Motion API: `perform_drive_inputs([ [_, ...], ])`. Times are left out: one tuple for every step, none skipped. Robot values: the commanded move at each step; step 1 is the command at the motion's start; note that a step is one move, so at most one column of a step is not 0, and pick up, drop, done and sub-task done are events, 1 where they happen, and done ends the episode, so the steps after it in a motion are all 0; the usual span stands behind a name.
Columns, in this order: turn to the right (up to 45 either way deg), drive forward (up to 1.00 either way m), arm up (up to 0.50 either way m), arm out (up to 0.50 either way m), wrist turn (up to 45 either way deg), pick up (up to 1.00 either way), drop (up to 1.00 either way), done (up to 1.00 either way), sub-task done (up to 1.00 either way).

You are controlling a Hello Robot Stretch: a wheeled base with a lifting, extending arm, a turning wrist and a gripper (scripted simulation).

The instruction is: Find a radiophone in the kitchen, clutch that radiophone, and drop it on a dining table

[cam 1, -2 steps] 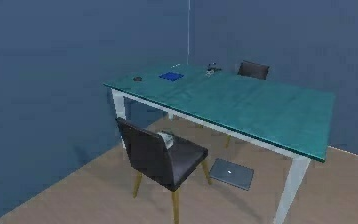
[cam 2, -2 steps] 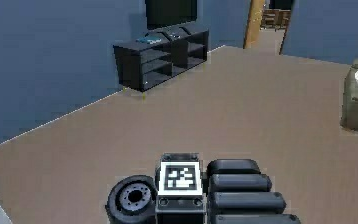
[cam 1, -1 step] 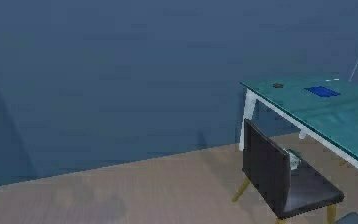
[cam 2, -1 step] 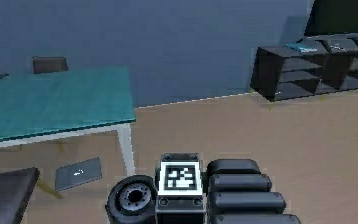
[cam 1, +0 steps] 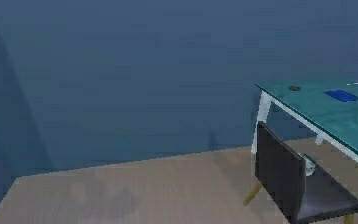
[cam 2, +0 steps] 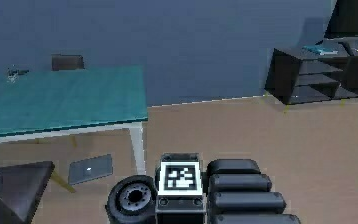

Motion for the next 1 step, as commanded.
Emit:
perform_drive_inputs([
  [0.0,1.0,0.0,0.0,0.0,0.0,0.0,0.0,0.0],
])
